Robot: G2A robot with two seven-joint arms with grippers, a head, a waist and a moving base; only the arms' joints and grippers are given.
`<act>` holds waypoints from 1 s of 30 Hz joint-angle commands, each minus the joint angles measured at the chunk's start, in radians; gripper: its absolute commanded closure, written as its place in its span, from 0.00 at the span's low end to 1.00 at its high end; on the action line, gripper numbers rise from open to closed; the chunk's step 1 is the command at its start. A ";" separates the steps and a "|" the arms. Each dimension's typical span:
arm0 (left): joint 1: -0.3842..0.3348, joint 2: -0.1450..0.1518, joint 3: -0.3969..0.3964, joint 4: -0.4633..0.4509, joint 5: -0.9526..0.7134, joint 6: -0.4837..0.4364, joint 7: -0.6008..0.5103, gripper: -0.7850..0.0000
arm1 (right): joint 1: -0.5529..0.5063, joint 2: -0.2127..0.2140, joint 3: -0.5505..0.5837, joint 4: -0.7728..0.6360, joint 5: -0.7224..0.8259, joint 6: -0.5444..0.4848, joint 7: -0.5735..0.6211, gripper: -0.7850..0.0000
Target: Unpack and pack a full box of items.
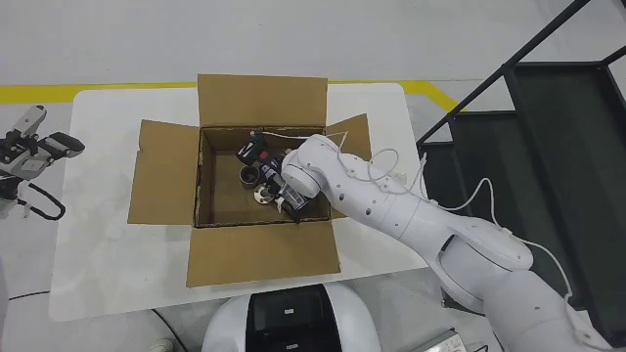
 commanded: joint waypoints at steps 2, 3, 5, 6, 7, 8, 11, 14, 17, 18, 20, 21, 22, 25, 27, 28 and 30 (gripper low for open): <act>0.000 0.000 0.000 0.000 0.000 0.000 0.000 0.00 | 0.004 -0.009 0.007 0.023 0.009 -0.001 0.007 0.03; 0.000 0.000 0.000 0.000 0.000 0.000 0.000 0.00 | 0.005 -0.012 0.008 0.031 0.011 0.000 0.011 0.02; 0.000 0.000 0.000 0.000 0.000 0.000 0.000 0.00 | 0.007 -0.018 0.008 0.046 0.010 -0.004 0.017 0.05; 0.000 0.000 0.000 0.000 0.000 0.000 0.000 0.00 | 0.007 -0.022 0.007 0.053 0.011 -0.006 0.020 0.08; 0.000 0.000 0.000 0.000 0.000 0.000 0.000 0.00 | 0.008 -0.025 0.006 0.059 0.010 -0.008 0.021 0.11; 0.000 0.000 0.000 0.000 0.000 0.000 0.000 0.00 | 0.009 -0.029 0.005 0.067 0.009 -0.009 0.022 0.11; 0.000 0.000 0.000 0.000 0.000 0.000 0.000 0.00 | 0.010 -0.040 0.004 0.090 0.012 -0.011 0.024 0.08; 0.000 0.000 0.000 0.000 0.000 0.000 0.000 0.00 | 0.011 -0.051 0.002 0.111 0.014 -0.016 0.021 0.07; 0.000 0.000 0.000 0.000 0.000 0.000 0.000 0.00 | 0.010 -0.061 0.002 0.128 0.014 -0.018 0.014 0.14; 0.000 0.000 0.000 0.000 0.000 0.000 0.000 0.00 | 0.010 -0.065 0.001 0.134 0.011 -0.017 0.012 0.14; 0.000 0.000 0.000 0.000 0.000 0.000 0.000 0.00 | 0.010 -0.070 0.001 0.144 0.005 -0.013 0.008 0.16; 0.000 0.000 0.000 0.000 0.000 0.000 0.000 0.00 | 0.010 -0.073 0.002 0.150 0.004 -0.012 0.007 0.17; 0.000 0.000 0.000 0.000 0.000 0.000 0.000 0.00 | 0.009 -0.076 0.003 0.156 0.003 -0.012 0.005 0.16; 0.000 0.000 0.000 0.000 0.000 0.000 0.000 0.00 | 0.009 -0.083 0.007 0.173 0.003 -0.015 0.002 0.19; 0.000 0.000 0.000 0.000 0.000 0.000 0.000 0.00 | 0.008 -0.088 0.008 0.183 0.002 -0.019 -0.001 0.17; 0.000 0.000 0.000 0.000 0.000 0.000 0.000 0.00 | 0.008 -0.091 0.008 0.188 0.001 -0.021 -0.002 0.17; 0.000 0.000 0.000 0.000 0.000 0.000 0.000 0.00 | 0.007 -0.096 0.009 0.198 -0.002 -0.025 -0.005 0.18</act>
